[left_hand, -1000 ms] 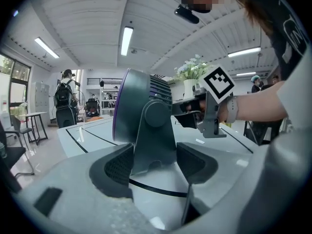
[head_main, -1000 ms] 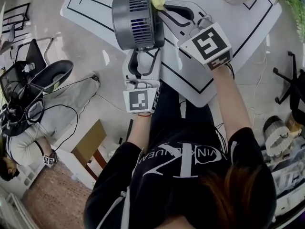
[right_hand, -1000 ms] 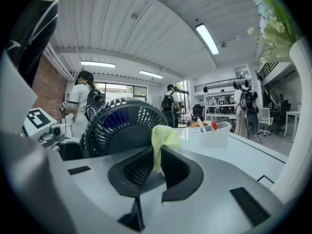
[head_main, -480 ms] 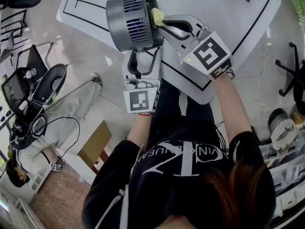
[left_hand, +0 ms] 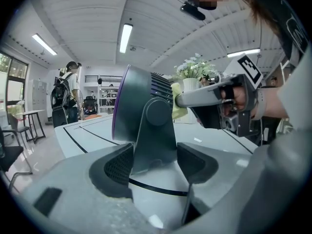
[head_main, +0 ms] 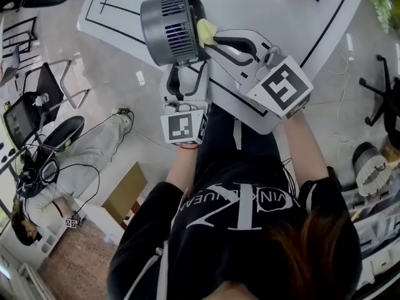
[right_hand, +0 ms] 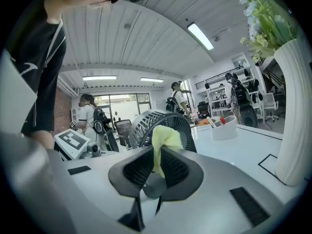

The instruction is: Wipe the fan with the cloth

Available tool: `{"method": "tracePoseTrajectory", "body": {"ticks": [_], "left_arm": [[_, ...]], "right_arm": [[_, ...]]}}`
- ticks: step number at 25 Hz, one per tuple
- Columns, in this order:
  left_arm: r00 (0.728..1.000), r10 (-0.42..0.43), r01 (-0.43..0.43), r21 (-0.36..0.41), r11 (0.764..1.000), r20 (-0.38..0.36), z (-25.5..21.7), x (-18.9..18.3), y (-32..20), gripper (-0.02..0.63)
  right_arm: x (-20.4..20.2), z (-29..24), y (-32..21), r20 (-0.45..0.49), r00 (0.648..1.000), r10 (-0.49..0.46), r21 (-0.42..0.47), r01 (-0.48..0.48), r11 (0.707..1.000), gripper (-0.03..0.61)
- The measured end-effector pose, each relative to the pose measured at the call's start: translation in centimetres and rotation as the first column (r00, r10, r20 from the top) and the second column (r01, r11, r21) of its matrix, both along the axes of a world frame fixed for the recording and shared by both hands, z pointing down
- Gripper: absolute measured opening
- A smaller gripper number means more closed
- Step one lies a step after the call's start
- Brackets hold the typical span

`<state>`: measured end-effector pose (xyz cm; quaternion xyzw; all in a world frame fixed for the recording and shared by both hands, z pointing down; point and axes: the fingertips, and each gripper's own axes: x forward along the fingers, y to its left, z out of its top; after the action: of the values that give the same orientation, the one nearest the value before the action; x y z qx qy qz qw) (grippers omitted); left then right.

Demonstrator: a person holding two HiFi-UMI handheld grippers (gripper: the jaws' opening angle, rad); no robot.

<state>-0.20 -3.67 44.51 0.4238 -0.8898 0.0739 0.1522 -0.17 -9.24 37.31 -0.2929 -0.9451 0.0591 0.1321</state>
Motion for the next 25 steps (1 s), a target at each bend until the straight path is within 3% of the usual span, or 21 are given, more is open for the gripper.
{"method": "tracePoseTrajectory", "body": {"ticks": [11,25], "left_arm": [[1.0,-0.011,0.011,-0.01,1.0,-0.018,0.0,0.0,0.0,0.282],[0.997,-0.044,0.048,0.051,0.998,-0.061,-0.2,0.0,0.1,0.299]], "right_arm": [[-0.3,-3.8,-0.4,0.101,0.995,0.015,-0.02,-0.013,1.0,0.043],[1.5,-3.5,0.6,0.078,0.997,-0.025,-0.054,0.03,0.998,0.043]]}}
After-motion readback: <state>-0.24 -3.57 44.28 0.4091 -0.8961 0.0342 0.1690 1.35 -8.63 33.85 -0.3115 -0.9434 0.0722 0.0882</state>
